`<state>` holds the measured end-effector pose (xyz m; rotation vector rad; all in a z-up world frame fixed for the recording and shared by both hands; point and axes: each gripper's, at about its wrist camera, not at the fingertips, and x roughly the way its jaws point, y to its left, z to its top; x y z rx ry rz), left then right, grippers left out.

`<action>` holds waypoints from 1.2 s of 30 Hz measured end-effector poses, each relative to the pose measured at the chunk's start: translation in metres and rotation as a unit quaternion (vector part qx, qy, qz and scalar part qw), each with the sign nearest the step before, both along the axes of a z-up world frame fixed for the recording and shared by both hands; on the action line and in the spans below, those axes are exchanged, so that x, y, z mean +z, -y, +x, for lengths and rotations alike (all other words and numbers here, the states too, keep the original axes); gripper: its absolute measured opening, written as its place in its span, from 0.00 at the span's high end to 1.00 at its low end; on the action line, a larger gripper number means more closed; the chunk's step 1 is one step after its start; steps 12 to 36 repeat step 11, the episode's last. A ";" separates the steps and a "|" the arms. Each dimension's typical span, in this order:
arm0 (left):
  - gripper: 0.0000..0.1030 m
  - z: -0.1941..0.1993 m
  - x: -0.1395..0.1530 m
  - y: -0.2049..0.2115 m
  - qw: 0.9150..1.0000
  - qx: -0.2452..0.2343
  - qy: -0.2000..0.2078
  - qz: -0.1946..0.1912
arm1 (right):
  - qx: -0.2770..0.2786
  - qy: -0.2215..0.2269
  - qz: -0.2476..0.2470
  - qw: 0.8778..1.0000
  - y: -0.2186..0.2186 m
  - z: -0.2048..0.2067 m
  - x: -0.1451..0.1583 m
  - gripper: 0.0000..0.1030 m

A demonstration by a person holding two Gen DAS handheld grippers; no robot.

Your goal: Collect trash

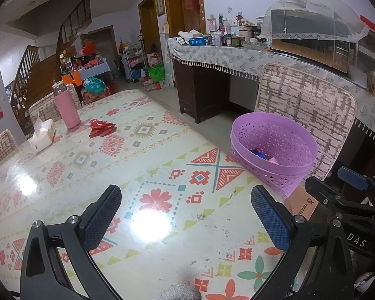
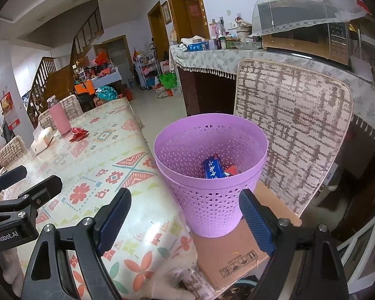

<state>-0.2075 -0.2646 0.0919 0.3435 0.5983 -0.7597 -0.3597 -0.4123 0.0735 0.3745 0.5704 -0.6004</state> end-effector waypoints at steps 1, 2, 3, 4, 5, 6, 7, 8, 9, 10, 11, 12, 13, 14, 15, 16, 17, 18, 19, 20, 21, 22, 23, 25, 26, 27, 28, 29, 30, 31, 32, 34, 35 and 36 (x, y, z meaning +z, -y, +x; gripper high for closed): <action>0.00 -0.001 -0.001 0.001 1.000 -0.002 0.000 0.001 | 0.000 0.000 0.001 1.000 0.001 0.000 -0.001 0.11; 0.00 -0.002 -0.002 0.002 1.000 -0.004 -0.001 0.003 | 0.000 0.000 0.002 1.000 0.001 0.000 -0.001 0.11; 0.00 -0.003 -0.003 0.004 1.000 -0.006 -0.001 0.004 | 0.000 0.001 0.003 1.000 0.001 -0.001 -0.001 0.11; 0.00 -0.003 -0.003 0.006 1.000 -0.009 -0.002 0.006 | 0.000 0.001 0.003 1.000 0.002 -0.001 -0.002 0.11; 0.00 -0.005 -0.004 0.008 1.000 -0.013 -0.003 0.007 | 0.000 0.001 0.003 1.000 0.001 -0.001 -0.001 0.11; 0.00 -0.006 -0.006 0.010 1.000 -0.016 -0.006 0.009 | 0.000 0.001 0.004 1.000 0.001 -0.001 -0.001 0.11; 0.00 -0.007 -0.007 0.011 1.000 -0.019 -0.008 0.010 | -0.001 0.001 0.005 1.000 0.002 -0.001 -0.002 0.11; 0.00 -0.007 -0.009 0.012 1.000 -0.023 -0.014 0.011 | -0.002 0.002 0.007 1.000 0.003 -0.003 -0.003 0.11; 0.00 -0.008 -0.010 0.013 0.999 -0.027 -0.020 0.012 | -0.003 0.002 0.009 1.000 0.004 -0.003 -0.004 0.11; 0.00 -0.007 -0.012 0.014 0.999 -0.029 -0.027 0.012 | -0.005 0.002 0.011 1.000 0.005 -0.004 -0.006 0.11; 0.00 -0.006 -0.013 0.014 0.999 -0.031 -0.033 0.010 | -0.007 0.001 0.013 1.000 0.007 -0.006 -0.007 0.11; 0.00 -0.006 -0.013 0.014 0.999 -0.031 -0.033 0.010 | -0.007 0.001 0.013 1.000 0.007 -0.006 -0.007 0.11; 0.00 -0.006 -0.013 0.014 0.999 -0.031 -0.033 0.010 | -0.007 0.001 0.013 1.000 0.007 -0.006 -0.007 0.11; 0.00 -0.006 -0.013 0.014 0.999 -0.031 -0.033 0.010 | -0.007 0.001 0.013 1.000 0.007 -0.006 -0.007 0.11; 0.00 -0.006 -0.013 0.014 0.999 -0.031 -0.033 0.010 | -0.007 0.001 0.013 1.000 0.007 -0.006 -0.007 0.11; 0.00 -0.006 -0.013 0.014 0.999 -0.031 -0.033 0.010 | -0.007 0.001 0.013 1.000 0.007 -0.006 -0.007 0.11; 0.00 -0.006 -0.013 0.014 0.999 -0.031 -0.033 0.010 | -0.007 0.001 0.013 1.000 0.007 -0.006 -0.007 0.11; 0.00 -0.006 -0.013 0.014 0.999 -0.031 -0.033 0.010 | -0.007 0.001 0.013 1.000 0.007 -0.006 -0.007 0.11; 0.00 -0.006 -0.013 0.014 0.999 -0.031 -0.033 0.010 | -0.007 0.001 0.013 1.000 0.007 -0.006 -0.007 0.11; 0.00 -0.006 -0.013 0.014 0.999 -0.031 -0.033 0.010 | -0.007 0.001 0.013 1.000 0.007 -0.006 -0.007 0.11; 0.00 -0.006 -0.013 0.014 0.999 -0.031 -0.033 0.010 | -0.007 0.001 0.013 1.000 0.007 -0.006 -0.007 0.11; 0.00 -0.006 -0.013 0.014 0.999 -0.031 -0.033 0.010 | -0.007 0.001 0.013 1.000 0.007 -0.006 -0.007 0.11; 0.00 -0.006 -0.013 0.014 0.999 -0.031 -0.033 0.010 | -0.007 0.001 0.013 1.000 0.007 -0.006 -0.007 0.11; 0.00 -0.006 -0.013 0.014 0.999 -0.031 -0.033 0.010 | -0.007 0.001 0.013 1.000 0.007 -0.006 -0.007 0.11; 0.00 -0.006 -0.013 0.014 0.999 -0.031 -0.033 0.010 | -0.007 0.001 0.013 1.000 0.007 -0.006 -0.007 0.11; 0.00 -0.006 -0.013 0.014 0.999 -0.031 -0.033 0.010 | -0.007 0.001 0.013 1.000 0.007 -0.006 -0.007 0.11; 0.00 -0.006 -0.013 0.014 0.999 -0.031 -0.033 0.010 | -0.007 0.001 0.013 1.000 0.007 -0.006 -0.007 0.11; 0.00 -0.006 -0.013 0.014 0.999 -0.031 -0.033 0.010 | -0.007 0.001 0.013 1.000 0.007 -0.006 -0.007 0.11; 0.00 -0.006 -0.013 0.014 0.999 -0.031 -0.033 0.010 | -0.007 0.001 0.013 1.000 0.007 -0.006 -0.007 0.11; 0.00 -0.006 -0.013 0.014 0.999 -0.031 -0.033 0.010 | -0.007 0.001 0.013 1.000 0.007 -0.006 -0.007 0.11; 0.00 -0.006 -0.013 0.014 0.999 -0.031 -0.033 0.010 | -0.007 0.001 0.013 1.000 0.007 -0.006 -0.007 0.11; 0.00 -0.006 -0.013 0.014 0.999 -0.031 -0.033 0.010 | -0.007 0.001 0.013 1.000 0.007 -0.006 -0.007 0.11; 0.00 -0.006 -0.013 0.014 0.999 -0.031 -0.033 0.010 | -0.007 0.001 0.013 1.000 0.007 -0.006 -0.007 0.11; 0.00 -0.006 -0.013 0.014 0.999 -0.031 -0.033 0.010 | -0.007 0.001 0.013 1.000 0.007 -0.006 -0.007 0.11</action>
